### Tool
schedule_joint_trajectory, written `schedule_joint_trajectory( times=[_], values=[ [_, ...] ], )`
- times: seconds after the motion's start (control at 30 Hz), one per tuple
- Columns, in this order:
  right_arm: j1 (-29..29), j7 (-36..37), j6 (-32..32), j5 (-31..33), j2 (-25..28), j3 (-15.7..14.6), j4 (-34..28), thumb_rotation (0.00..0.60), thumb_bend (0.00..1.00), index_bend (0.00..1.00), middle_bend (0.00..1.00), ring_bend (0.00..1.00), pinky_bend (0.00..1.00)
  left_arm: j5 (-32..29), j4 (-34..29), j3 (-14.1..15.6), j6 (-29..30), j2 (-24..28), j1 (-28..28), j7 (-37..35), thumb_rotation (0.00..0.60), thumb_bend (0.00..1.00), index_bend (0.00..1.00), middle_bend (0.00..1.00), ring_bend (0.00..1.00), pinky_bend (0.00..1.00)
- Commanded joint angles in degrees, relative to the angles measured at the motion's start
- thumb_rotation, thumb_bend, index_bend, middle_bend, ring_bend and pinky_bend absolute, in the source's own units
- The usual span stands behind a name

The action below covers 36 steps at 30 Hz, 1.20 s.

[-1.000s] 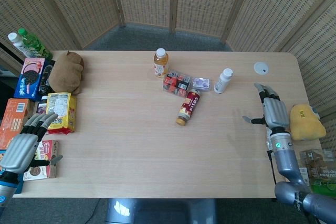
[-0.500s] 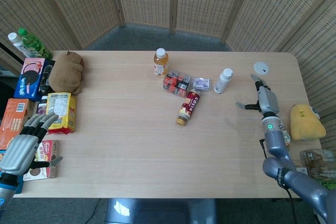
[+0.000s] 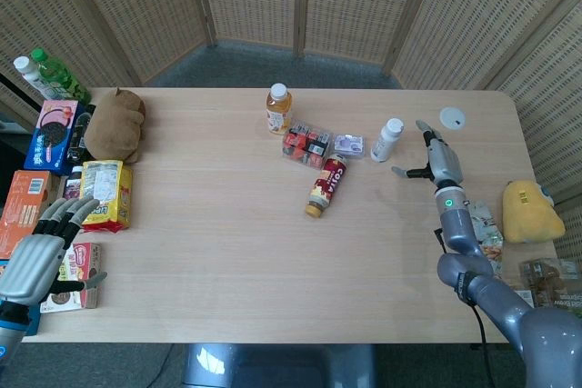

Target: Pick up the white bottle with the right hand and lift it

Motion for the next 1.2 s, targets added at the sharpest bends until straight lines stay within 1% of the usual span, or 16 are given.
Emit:
schedule_joint_trajectory(
  times=[0.03,0.2,0.47,0.7,0.87,1.03,1.2],
  values=[
    [1.19,1.5,-1.48,-0.8,-1.3,0.12,2.15,0.535,0.0,0.0,0.0,0.0,0.0,0.05,-0.09,0.03,0.19,0.09,0.12,-0.01,0.574,0.07,0.0,0.0,0.0,0.0],
    [2.85,3.72,-4.1,-1.66,-2.66,0.17,5.52,0.539,0.0,0.0,0.0,0.0,0.0,0.24,-0.34,0.13,0.47,0.43,0.34,0.18,0.573,0.07,0.0,0.0,0.0,0.0],
    [5.37,8.5,-7.59,-4.26,-4.15,-0.34,8.87,0.548,0.0,0.0,0.0,0.0,0.0,0.24,-0.77,0.26,1.05,0.84,0.86,0.49,0.574,0.07,0.0,0.0,0.0,0.0],
    [6.16,11.65,-8.36,-6.44,-4.91,-1.24,10.27,0.551,0.0,0.0,0.0,0.0,0.0,0.36,-1.06,0.41,1.58,1.19,1.34,0.74,0.575,0.07,0.0,0.0,0.0,0.0],
    [4.9,11.93,-7.03,-7.46,-4.3,-2.13,9.03,0.551,0.0,0.0,0.0,0.0,0.0,0.3,-0.8,0.31,1.51,1.19,1.32,0.45,0.573,0.07,0.0,0.0,0.0,0.0],
    [3.31,11.61,-5.59,-7.08,-3.03,-2.05,6.36,0.553,0.0,0.0,0.0,0.0,0.0,0.58,-0.6,0.22,1.28,0.99,1.1,0.27,0.571,0.07,0.0,0.0,0.0,0.0],
    [0.77,9.94,-2.07,-7.02,-0.8,-2.3,0.67,0.557,0.0,0.0,0.0,0.0,0.0,0.69,-0.49,0.19,1.36,1.01,1.14,0.18,0.572,0.07,0.0,0.0,0.0,0.0]
  ],
)
